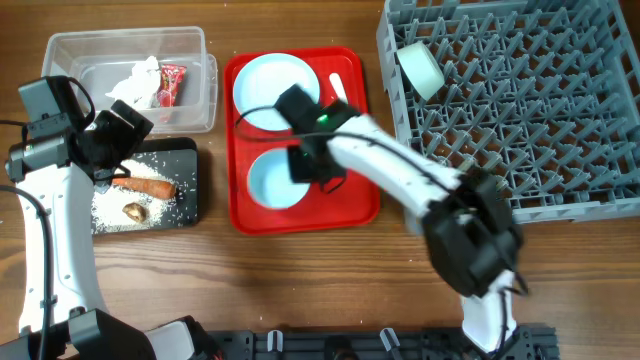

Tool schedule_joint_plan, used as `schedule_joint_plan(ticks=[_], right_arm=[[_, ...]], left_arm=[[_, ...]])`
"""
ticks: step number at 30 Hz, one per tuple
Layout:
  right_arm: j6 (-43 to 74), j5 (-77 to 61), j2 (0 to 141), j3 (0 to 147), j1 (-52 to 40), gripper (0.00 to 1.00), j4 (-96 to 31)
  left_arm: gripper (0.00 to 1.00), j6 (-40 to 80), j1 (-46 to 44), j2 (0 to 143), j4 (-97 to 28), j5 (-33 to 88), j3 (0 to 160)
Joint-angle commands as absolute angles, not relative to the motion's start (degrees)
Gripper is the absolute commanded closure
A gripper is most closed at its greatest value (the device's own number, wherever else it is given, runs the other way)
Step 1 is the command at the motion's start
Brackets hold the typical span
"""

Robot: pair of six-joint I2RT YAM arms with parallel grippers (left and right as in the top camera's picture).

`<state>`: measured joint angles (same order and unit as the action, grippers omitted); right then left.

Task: Sort waste into correct bins and load items into the dishwasher rack
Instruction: 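Place the blue bowl upright in the rack with the right gripper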

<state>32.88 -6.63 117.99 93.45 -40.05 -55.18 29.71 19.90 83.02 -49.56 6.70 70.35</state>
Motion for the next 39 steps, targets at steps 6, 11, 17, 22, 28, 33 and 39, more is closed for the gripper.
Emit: schedule_joint_plan(ticks=[6,11,17,22,28,33,39], right_arm=[[24.1,14.7,91.3,94.2,-27.3,0.96,-62.6],[22.8,26.7,86.7,94.2,-21.7,0.96,-68.6],[22.5,42.6,86.8,94.0,-20.5,0.96,-74.1],[21.4,50.3,87.1,93.1,-20.5,0.96,-74.6],[3.6,55.7,96.5,89.4,-20.5,0.96,-69.6],[2.1,60.1,106.4,89.3,-20.5,0.96,-67.7],[1.8,60.9,109.6,89.3,-20.5,0.96,-63.2]], left_arm=[[0.00,30.5,20.1,82.2,-49.6,7.0,71.3],[0.00,30.5,20.1,82.2,-49.6,7.0,71.3],[0.00,30.5,20.1,82.2,-49.6,7.0,71.3],[0.00,30.5,20.1,82.2,-49.6,7.0,71.3],[0.00,30.5,20.1,82.2,-49.6,7.0,71.3],[0.00,30.5,20.1,82.2,-49.6,7.0,71.3],[0.00,30.5,20.1,82.2,-49.6,7.0,71.3]])
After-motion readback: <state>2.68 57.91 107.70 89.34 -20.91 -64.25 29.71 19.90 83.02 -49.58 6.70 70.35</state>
